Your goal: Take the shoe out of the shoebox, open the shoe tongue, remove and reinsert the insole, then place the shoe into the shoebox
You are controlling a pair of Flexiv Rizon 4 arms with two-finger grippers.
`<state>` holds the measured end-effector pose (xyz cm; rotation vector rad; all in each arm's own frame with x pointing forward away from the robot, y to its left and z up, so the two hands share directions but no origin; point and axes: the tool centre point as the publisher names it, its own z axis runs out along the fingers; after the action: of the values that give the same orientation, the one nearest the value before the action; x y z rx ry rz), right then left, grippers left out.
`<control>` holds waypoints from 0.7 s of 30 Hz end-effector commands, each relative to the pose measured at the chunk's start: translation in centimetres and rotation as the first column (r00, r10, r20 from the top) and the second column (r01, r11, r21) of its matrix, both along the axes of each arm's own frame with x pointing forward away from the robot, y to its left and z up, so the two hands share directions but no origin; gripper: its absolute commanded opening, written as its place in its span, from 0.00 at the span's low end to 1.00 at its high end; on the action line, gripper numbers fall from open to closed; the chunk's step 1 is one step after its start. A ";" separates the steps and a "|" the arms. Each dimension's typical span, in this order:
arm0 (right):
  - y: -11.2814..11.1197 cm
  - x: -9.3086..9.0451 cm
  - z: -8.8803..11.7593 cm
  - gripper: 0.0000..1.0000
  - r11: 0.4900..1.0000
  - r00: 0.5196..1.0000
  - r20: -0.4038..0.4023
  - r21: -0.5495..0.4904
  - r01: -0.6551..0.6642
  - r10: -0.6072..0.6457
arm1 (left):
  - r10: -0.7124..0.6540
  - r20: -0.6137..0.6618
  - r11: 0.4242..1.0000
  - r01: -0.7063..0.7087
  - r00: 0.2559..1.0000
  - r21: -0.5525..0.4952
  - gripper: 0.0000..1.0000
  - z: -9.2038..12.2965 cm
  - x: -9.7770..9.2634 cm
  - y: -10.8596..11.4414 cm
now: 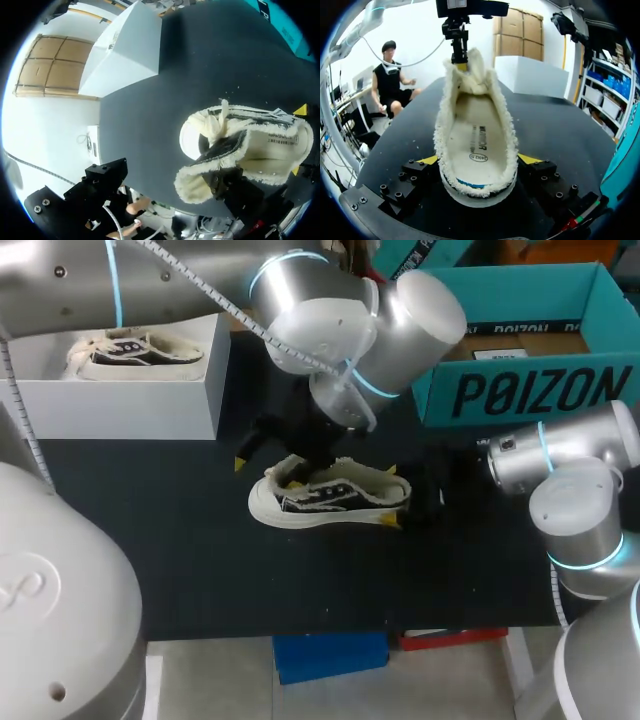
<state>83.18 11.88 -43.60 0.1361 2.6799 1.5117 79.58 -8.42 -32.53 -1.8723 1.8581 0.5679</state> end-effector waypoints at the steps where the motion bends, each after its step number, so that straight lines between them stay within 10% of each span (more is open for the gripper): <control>1: 0.0 0.1 -0.1 0.00 1.000 1.000 -0.001 -0.002 0.004 -0.004 | 0.034 -0.012 0.999 -0.034 0.999 -0.024 1.00 -0.9 0.3 1.2; 21: 0.0 0.1 -0.1 0.00 1.000 1.000 -0.001 -0.002 0.004 -0.004 | 0.124 -0.037 0.991 -0.126 0.992 -0.034 1.00 -3.8 1.4 3.2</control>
<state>83.19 11.93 -43.55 0.1373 2.6798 1.5113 80.76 -5.38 -35.15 -2.0255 1.7942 0.6054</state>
